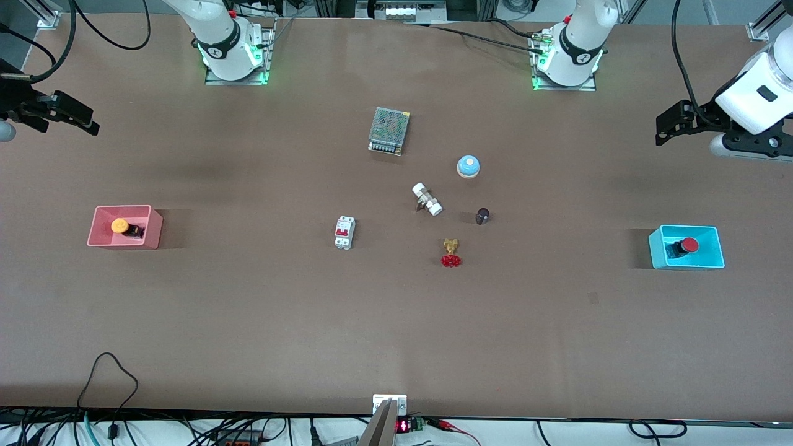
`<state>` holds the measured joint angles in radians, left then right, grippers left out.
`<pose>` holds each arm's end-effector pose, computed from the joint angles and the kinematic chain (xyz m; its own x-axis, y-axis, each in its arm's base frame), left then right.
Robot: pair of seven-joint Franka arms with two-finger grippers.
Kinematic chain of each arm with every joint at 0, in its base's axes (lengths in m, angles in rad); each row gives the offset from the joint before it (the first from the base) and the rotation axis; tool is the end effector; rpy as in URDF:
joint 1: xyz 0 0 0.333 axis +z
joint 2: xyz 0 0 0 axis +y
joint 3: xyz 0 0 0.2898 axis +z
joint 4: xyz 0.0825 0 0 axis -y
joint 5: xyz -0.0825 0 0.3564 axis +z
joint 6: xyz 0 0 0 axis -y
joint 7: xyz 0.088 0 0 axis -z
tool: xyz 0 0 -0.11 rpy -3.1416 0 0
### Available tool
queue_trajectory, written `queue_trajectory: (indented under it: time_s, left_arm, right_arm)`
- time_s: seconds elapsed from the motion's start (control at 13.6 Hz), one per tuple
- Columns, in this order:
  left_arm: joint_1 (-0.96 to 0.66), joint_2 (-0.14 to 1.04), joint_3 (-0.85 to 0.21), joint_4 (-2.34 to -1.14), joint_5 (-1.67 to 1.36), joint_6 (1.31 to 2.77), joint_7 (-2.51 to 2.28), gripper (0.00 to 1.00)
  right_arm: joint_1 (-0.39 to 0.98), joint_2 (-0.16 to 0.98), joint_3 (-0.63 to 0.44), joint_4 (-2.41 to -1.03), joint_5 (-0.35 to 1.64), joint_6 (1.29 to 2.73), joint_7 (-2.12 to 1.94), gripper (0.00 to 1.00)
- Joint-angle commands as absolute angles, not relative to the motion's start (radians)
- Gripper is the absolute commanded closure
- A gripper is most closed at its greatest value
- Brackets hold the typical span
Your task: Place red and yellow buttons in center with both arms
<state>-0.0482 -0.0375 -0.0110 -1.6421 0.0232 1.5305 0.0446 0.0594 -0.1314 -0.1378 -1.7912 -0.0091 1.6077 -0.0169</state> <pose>0.5094 -0.0277 0.5799 0.9919 -0.1025 -0.0750 -0.1043 -0.9943 -0.0203 0.4867 -0.0429 0.5665 0.9968 -0.0589 -0.0531 -0.0595 -0.9982 -0.0098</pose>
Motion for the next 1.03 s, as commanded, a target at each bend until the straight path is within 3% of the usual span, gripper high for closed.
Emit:
queue_trajectory:
  time_s: [0.0,0.66,0.95]
  left_arm:
    - [-0.046,-0.028,-0.009,-1.612,0.046,1.506,0.057,0.00]
    - [-0.046,0.011,0.003,-1.603,0.034,1.491,0.029,0.00]
    - [0.034,0.133,0.006,-1.494,0.046,1.486,0.026,0.00]
  right_arm:
    - [0.048,-0.127,-0.138,-1.781,-0.025,1.604,-0.005,0.00]
    - [-0.014,0.034,-0.138,-1.775,-0.021,1.683,-0.017,0.00]
    - [-0.049,0.132,-0.138,-1.776,-0.025,1.779,-0.020,0.00]
